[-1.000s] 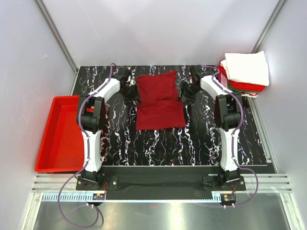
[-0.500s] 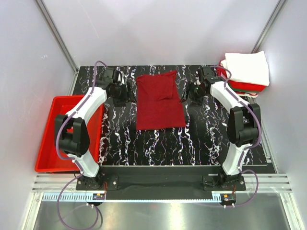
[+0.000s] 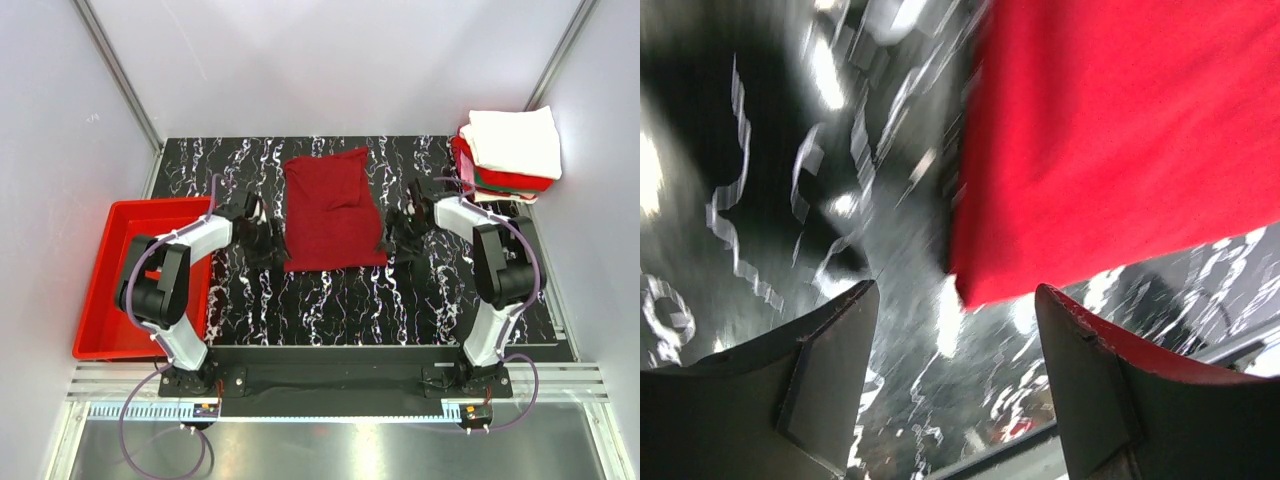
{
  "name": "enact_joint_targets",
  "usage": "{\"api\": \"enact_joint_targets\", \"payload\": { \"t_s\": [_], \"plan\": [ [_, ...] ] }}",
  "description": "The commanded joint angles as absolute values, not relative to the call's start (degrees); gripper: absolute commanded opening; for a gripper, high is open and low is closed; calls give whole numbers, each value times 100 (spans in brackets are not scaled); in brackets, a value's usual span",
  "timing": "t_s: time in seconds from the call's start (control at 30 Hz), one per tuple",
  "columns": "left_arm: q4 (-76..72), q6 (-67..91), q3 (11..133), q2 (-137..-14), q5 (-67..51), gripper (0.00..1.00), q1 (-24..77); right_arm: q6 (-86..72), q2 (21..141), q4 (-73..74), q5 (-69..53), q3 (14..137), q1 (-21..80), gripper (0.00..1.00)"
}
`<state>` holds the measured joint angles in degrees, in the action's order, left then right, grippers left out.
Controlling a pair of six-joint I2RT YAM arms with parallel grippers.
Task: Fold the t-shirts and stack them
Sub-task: Fold the tshirt
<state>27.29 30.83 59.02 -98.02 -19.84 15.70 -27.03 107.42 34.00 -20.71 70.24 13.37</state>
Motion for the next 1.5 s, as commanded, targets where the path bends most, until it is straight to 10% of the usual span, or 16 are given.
{"api": "enact_joint_targets", "payload": {
  "t_s": [0.0, 0.37, 0.73, 0.93, 1.47],
  "plan": [
    [2005, 3313, 5389, -9273, -2224, 69, 1600, -2874, 10029, 2858, -1925, 6303, 1362, 74],
    [1257, 3656, 4527, -9457, -2347, 69, 1600, -3225, 10397, 1855, -2417, 5608, 1354, 70],
    [563, 3955, 4307, -9782, -2531, 54, 1661, -3419, 10749, 1336, -2610, 5449, 1354, 31],
    [360, 4034, 4342, -9748, -2602, 4, 1801, -3489, 10557, 1257, -2663, 5300, 1354, 1],
    [2862, 4560, 3200, -5733, -2013, 0, 3013, -4903, 6252, 3230, -2163, 3638, 2108, 0]
  ]
}}
